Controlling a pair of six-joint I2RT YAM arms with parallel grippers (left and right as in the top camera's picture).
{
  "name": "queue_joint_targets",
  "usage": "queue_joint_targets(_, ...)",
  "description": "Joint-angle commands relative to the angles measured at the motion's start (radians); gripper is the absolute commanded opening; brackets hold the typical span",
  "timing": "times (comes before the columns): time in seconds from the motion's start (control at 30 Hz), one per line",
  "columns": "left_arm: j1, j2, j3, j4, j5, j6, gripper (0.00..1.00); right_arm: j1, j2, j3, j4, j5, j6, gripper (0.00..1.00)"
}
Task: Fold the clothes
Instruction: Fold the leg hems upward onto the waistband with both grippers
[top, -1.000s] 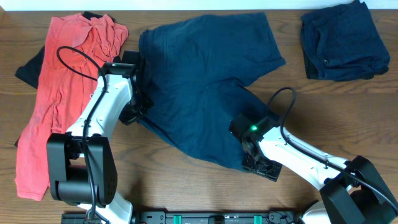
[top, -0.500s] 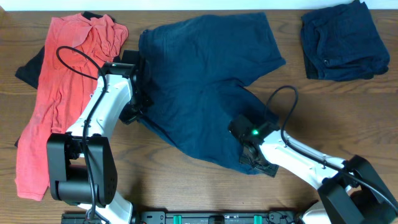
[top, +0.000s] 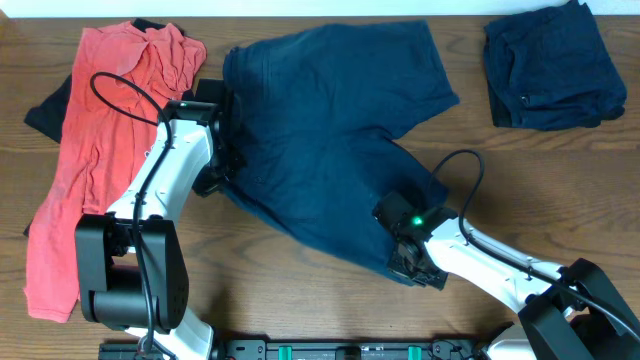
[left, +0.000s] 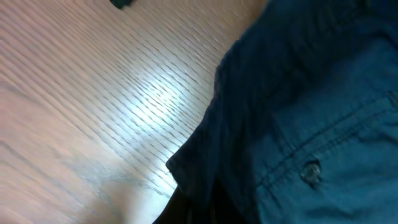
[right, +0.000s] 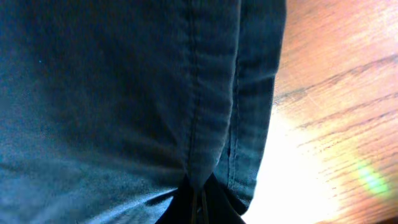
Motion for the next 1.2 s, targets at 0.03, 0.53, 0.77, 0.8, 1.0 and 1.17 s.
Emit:
queue_joint_targets(0.03,0.001,-0.066,-0.003,-0.008,-0.099,0.023,0.06,-0.034,-0.027,0.004,-0.049,-0.024,-0.071,0.01)
queue_joint_targets(0.53,-0.023,-0.383,-0.003,-0.142,-0.096,0.046,0.06,-0.389,-0.287,0.382,-0.216,0.017,-0.468,0.01)
queue_joint_targets(0.77,-0.057,-0.537,-0.002,-0.216,-0.096,0.045,0.06,-0.477,-0.327,0.572,-0.344,0.017,-0.587,0.01)
queue_joint_targets(0.8,-0.063,-0.562,-0.002,-0.23,-0.096,0.045,0.06,-0.48,-0.339,0.602,-0.368,0.017,-0.595,0.01)
queue_joint_targets(1.0,-0.097,-0.676,-0.002,-0.298,-0.096,0.045,0.06,-0.482,-0.411,0.7,-0.471,0.017,-0.617,0.01)
queue_joint_targets(1.17,-0.135,-0.742,-0.002,-0.357,-0.095,0.043,0.06,-0.482,-0.469,0.758,-0.555,0.016,-0.628,0.01)
